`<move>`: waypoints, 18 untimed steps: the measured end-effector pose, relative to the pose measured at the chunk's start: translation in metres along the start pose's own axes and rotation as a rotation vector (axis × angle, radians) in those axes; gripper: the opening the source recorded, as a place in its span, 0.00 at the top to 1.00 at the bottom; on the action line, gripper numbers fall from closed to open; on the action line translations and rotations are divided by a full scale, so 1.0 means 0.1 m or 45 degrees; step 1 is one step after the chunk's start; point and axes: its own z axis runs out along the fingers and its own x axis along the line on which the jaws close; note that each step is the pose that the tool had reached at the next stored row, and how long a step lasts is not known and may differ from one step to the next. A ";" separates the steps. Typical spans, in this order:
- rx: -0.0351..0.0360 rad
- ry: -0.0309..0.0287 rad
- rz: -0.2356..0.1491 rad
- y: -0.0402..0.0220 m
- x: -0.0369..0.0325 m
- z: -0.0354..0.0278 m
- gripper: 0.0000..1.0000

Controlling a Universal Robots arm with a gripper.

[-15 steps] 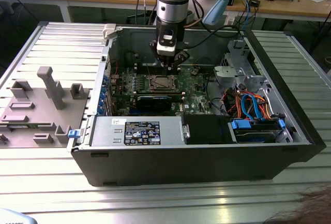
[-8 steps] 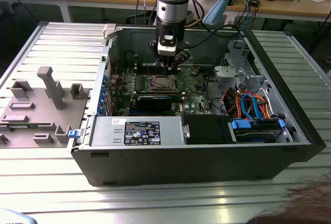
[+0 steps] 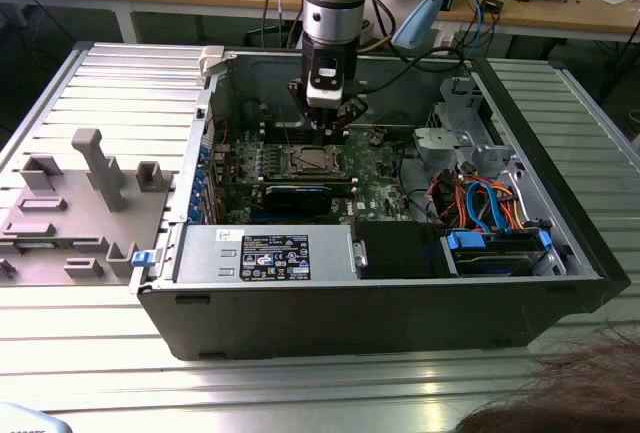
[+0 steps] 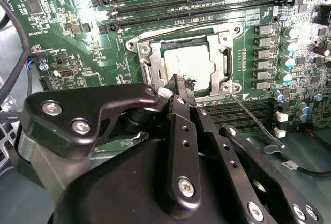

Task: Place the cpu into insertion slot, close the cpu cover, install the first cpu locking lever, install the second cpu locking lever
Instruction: 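Install the first cpu locking lever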

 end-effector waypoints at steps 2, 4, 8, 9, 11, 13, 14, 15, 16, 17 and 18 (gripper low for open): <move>-0.0004 -0.0003 -0.010 0.000 0.000 0.000 0.89; -0.0010 -0.0009 -0.021 0.000 0.000 0.000 0.89; -0.0019 -0.0016 -0.040 0.000 0.000 0.000 0.89; -0.0021 -0.0017 -0.044 0.000 0.000 0.000 0.89; -0.0025 -0.0021 -0.053 0.000 0.000 0.000 0.89; -0.0029 -0.0025 -0.060 0.000 0.000 0.000 0.89; -0.0031 -0.0026 -0.064 0.000 0.000 0.000 0.89; -0.0033 -0.0027 -0.068 0.000 0.000 0.000 0.89; -0.0035 -0.0028 -0.071 0.000 0.000 0.000 0.89; -0.0037 -0.0031 -0.077 0.000 0.000 0.000 0.89; -0.0041 -0.0034 -0.085 0.000 0.000 0.000 0.89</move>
